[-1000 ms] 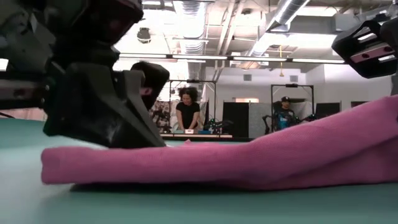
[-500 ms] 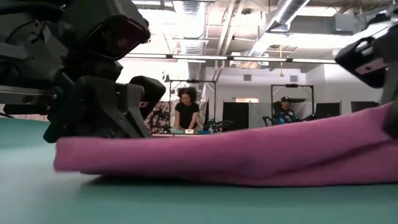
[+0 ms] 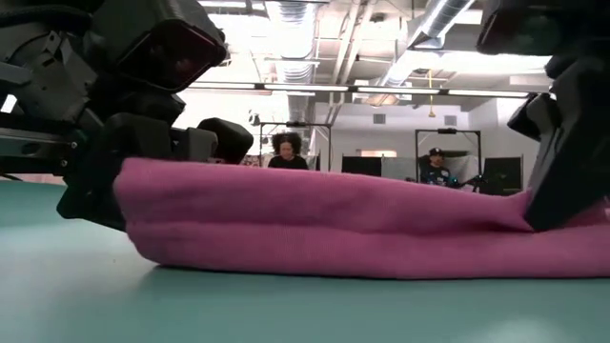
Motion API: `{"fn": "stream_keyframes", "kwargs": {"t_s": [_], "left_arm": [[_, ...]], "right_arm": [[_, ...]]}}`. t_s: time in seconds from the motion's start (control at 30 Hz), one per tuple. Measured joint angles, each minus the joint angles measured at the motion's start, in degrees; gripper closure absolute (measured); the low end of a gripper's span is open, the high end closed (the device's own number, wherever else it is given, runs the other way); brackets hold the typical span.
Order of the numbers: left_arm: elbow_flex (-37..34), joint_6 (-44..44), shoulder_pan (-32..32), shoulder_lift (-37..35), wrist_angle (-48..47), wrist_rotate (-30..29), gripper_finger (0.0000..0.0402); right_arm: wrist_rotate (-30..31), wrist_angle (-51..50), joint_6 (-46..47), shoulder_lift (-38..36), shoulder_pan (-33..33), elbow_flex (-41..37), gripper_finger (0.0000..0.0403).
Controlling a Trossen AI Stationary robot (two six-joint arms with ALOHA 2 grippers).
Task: Roll towel
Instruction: Roll the pink towel
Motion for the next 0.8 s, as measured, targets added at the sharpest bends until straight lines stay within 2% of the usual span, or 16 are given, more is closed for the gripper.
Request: {"fn": "stream_keyframes", "kwargs": {"t_s": [0.37,0.8], "left_arm": [[0.0,-0.1,0.0,0.0,-0.6,0.3,0.0401],[-0.2,-6.1,-0.2,-4.0,-1.6,3.7,0.0401]], "right_arm": [[-0.2,-3.4,3.7,0.0,-0.7,0.0,0.0388],[-2.8,-5.8,3.7,0.0,-1.4,0.0,0.0388]]}}
